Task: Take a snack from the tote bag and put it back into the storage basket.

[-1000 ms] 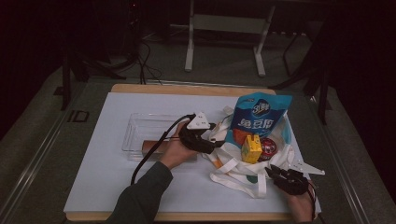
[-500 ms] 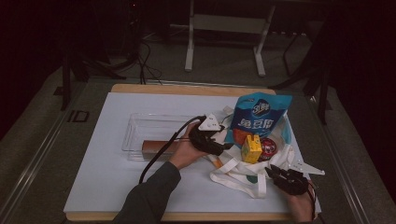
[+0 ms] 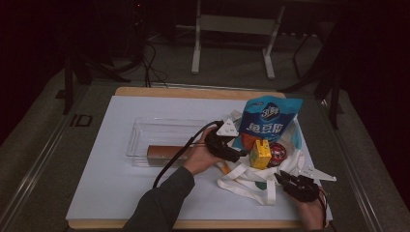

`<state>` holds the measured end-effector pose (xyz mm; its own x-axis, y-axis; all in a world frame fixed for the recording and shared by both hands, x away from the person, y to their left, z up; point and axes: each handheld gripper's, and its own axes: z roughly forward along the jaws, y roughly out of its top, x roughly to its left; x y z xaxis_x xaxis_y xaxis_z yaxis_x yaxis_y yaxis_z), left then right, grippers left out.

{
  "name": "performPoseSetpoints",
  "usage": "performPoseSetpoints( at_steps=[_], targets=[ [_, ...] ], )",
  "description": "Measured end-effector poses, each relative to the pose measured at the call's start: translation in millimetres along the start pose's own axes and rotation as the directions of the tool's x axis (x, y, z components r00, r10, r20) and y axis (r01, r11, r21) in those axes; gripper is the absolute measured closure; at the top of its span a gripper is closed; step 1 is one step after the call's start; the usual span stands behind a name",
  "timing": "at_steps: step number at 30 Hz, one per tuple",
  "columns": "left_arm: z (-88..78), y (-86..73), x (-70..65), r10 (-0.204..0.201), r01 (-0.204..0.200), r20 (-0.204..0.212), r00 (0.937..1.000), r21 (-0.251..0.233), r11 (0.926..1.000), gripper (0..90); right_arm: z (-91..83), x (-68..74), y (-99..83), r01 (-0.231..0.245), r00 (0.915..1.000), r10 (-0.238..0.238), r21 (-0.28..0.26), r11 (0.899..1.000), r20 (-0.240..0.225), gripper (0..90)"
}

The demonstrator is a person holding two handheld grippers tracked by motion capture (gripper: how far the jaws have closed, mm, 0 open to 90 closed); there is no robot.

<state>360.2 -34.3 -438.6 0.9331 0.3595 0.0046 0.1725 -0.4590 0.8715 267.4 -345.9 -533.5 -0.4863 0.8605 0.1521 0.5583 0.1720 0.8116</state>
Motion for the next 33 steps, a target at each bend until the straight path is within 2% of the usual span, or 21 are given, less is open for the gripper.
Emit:
performPoseSetpoints(
  at_steps=[8,12,33],
  targets=[
    [8.8,5.9,-1.9,0.019,-0.02,0.026,0.9995,0.034,0.9992,28.5,0.0,0.0,0.0,-0.001,1.0,0.001,0.0,1.0,0.0,68.1],
    [11.6,12.1,-2.9,0.018,-0.019,0.036,0.9992,0.026,0.9995,28.5,0.0,0.0,0.0,0.0,1.0,0.0,0.0,1.0,0.0,68.1],
    [38.1,34.9,-11.9,0.04,-0.043,0.074,0.9965,0.046,0.998,29.1,0.2,-0.5,0.1,0.0,1.0,0.0,-0.001,1.0,-0.003,68.1]
  ],
)
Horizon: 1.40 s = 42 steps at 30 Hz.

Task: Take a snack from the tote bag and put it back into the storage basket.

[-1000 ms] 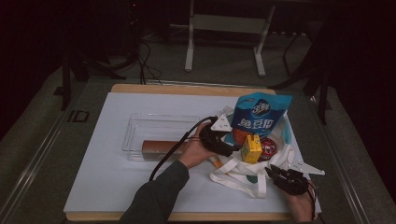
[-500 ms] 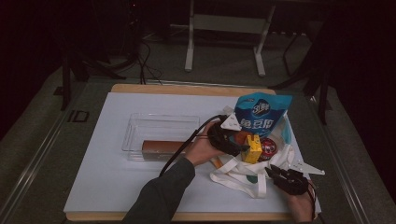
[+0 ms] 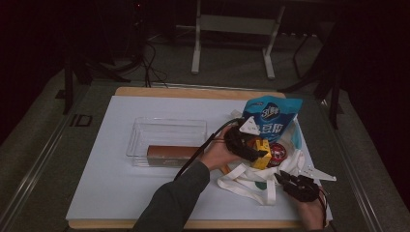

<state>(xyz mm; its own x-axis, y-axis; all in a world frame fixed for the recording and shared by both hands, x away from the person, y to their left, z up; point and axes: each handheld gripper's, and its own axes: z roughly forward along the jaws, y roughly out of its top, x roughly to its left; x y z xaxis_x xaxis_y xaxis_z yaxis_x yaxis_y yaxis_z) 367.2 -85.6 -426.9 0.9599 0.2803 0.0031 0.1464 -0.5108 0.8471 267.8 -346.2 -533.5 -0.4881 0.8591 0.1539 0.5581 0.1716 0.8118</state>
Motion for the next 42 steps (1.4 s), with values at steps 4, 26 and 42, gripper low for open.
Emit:
performPoseSetpoints(
  at_steps=[4,26,42],
  targets=[
    [7.2,-1.7,1.9,-0.006,0.006,0.002,1.0,0.025,0.9997,28.9,0.0,0.0,0.0,-0.001,1.0,0.001,0.0,1.0,0.0,68.0],
    [34.4,-15.7,15.0,-0.023,0.018,0.041,0.9989,0.12,0.9926,20.8,0.1,0.3,0.2,-0.001,1.0,0.002,0.004,1.0,-0.003,67.3],
    [52.0,-21.3,15.2,-0.018,0.008,0.078,0.9968,0.131,0.9913,21.4,0.1,-0.2,0.2,-0.004,1.0,0.004,0.003,1.0,-0.008,67.0]
  ],
)
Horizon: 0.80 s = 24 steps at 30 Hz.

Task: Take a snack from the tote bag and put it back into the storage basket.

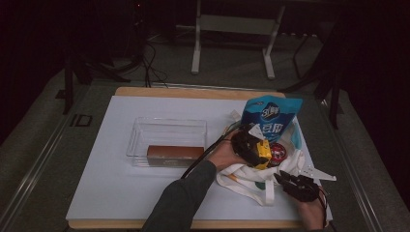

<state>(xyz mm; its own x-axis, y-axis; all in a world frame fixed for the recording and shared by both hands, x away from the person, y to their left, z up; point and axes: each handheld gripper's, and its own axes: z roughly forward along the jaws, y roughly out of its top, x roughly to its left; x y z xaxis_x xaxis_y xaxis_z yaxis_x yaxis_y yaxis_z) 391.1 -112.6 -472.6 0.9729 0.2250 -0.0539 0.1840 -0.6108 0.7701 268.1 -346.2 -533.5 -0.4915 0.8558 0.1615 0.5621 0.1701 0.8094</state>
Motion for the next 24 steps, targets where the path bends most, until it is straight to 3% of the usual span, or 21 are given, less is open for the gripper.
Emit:
performPoseSetpoints(
  at_steps=[24],
  targets=[
    [6.0,-1.2,-8.5,0.046,-0.042,-0.052,0.9976,0.076,0.9963,27.9,0.0,0.2,-0.1,-0.001,1.0,0.001,0.001,1.0,-0.002,66.7]
  ],
)
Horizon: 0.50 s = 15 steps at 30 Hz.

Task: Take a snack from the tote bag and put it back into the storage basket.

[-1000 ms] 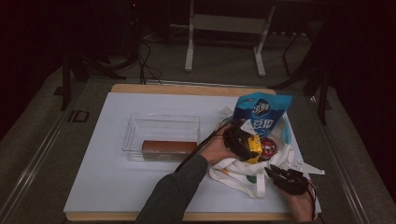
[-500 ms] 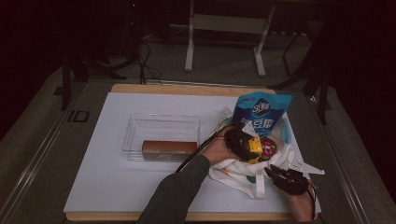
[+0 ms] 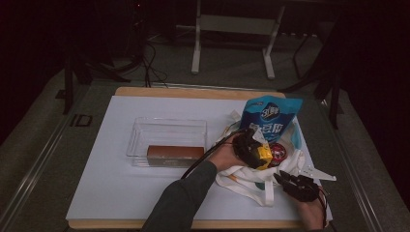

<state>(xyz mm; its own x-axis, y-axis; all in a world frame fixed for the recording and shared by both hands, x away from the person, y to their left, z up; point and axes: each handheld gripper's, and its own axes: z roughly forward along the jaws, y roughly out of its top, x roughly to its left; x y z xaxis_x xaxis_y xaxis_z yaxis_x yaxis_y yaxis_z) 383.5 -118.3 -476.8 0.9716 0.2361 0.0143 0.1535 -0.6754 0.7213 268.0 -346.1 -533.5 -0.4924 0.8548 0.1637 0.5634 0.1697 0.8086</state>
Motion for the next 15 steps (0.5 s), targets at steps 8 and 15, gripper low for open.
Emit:
performPoseSetpoints(
  at_steps=[8,15],
  targets=[
    [3.5,-0.3,0.7,-0.007,0.007,-0.002,1.0,-0.001,1.0,26.8,0.0,0.0,0.0,0.001,1.0,-0.001,0.001,1.0,0.0,66.7],
    [3.3,-1.2,0.3,-0.012,0.012,-0.003,0.9999,-0.003,0.9999,28.1,0.1,-0.4,0.0,0.001,1.0,-0.001,-0.001,1.0,-0.002,66.6]
  ],
)
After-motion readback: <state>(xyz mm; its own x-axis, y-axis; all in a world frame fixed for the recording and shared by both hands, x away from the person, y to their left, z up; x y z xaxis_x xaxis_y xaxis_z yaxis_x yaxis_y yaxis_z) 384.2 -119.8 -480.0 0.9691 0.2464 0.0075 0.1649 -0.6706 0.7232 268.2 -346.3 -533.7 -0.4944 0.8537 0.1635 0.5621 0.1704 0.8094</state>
